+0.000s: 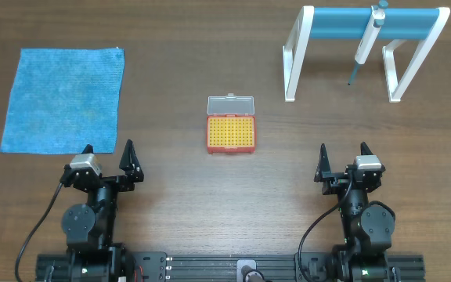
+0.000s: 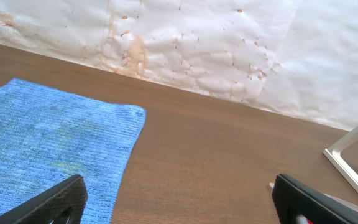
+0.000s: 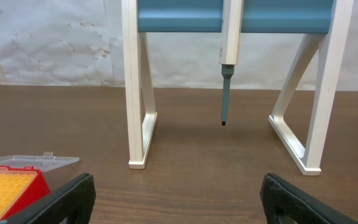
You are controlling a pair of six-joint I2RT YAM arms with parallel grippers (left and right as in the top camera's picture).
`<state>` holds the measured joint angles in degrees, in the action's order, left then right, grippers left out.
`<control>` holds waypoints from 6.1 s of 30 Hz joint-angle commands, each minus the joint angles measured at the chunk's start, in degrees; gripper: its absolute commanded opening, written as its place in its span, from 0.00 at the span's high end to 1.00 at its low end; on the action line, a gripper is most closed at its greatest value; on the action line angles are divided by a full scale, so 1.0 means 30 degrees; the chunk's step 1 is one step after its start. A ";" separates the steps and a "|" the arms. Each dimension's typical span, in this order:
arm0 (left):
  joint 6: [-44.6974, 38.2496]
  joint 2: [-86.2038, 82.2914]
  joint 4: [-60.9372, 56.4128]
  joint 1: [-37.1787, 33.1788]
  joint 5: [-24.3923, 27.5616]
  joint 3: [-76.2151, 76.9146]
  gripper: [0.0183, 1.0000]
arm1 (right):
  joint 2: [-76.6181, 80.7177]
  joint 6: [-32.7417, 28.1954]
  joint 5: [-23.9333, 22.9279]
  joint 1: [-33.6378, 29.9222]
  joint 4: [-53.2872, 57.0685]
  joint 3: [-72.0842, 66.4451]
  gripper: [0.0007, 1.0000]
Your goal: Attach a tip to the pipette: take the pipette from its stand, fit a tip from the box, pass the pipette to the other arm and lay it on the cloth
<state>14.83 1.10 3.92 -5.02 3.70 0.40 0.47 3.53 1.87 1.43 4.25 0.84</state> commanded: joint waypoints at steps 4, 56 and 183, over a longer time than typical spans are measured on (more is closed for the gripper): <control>-0.0240 -0.0124 0.0131 -0.0073 0.0219 -0.0029 0.04 | 0.0051 -0.0219 0.0095 -0.0080 -0.0080 -0.0204 0.14; -0.0240 -0.0124 0.0131 -0.0073 0.0219 -0.0029 0.04 | 3.2676 -0.1785 -0.0831 -0.2667 -2.1966 1.1803 0.13; 0.0765 -0.0124 -0.0168 -0.0073 0.1107 -0.0029 0.04 | 2.0538 0.6739 0.7752 0.9792 -0.0736 1.6779 0.92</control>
<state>14.83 1.06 4.05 -5.02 3.70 0.45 62.76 17.74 23.57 30.46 2.57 50.52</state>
